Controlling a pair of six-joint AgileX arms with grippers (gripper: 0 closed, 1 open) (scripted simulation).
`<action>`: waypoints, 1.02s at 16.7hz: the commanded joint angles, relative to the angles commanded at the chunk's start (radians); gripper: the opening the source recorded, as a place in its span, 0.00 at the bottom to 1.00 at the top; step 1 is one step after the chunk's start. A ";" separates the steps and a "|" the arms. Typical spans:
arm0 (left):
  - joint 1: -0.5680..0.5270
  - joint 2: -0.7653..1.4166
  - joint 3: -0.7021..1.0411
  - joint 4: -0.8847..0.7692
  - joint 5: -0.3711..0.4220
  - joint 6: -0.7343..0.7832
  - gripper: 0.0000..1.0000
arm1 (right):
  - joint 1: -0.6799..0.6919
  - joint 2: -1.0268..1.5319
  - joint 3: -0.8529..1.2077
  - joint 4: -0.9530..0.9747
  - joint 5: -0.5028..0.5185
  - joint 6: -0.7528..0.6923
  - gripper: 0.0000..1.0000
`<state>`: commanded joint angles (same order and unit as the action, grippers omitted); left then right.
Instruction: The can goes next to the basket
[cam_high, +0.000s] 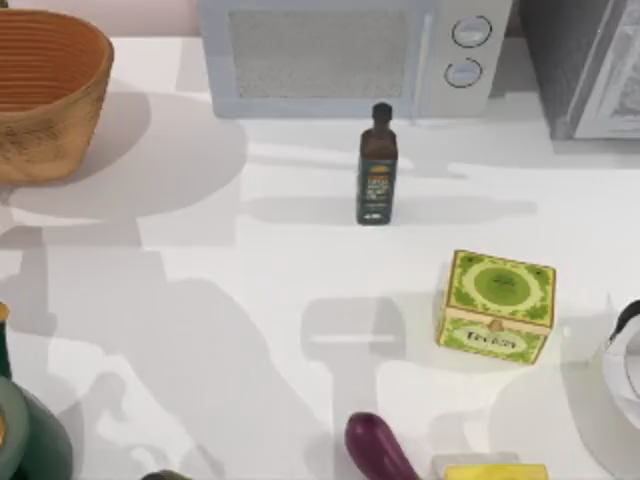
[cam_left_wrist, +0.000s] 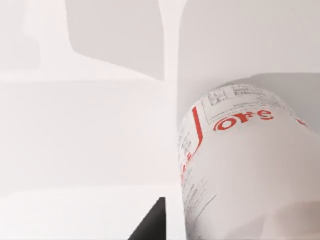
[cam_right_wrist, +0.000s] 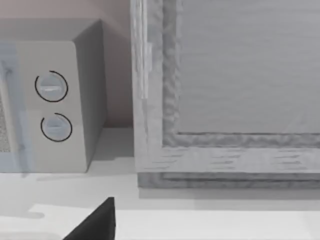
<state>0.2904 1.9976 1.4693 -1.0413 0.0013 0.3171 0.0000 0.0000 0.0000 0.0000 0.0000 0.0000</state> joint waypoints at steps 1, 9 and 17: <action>0.000 0.000 0.000 0.000 0.000 0.000 0.98 | 0.000 0.000 0.000 0.000 0.000 0.000 1.00; 0.000 0.000 0.000 0.000 0.000 0.000 1.00 | 0.000 0.000 0.000 0.000 0.000 0.000 1.00; 0.011 -0.008 0.042 -0.105 -0.013 0.014 1.00 | 0.000 0.000 0.000 0.000 0.000 0.000 1.00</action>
<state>0.3017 1.9891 1.5113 -1.1467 -0.0115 0.3310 0.0000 0.0000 0.0000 0.0000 0.0000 0.0000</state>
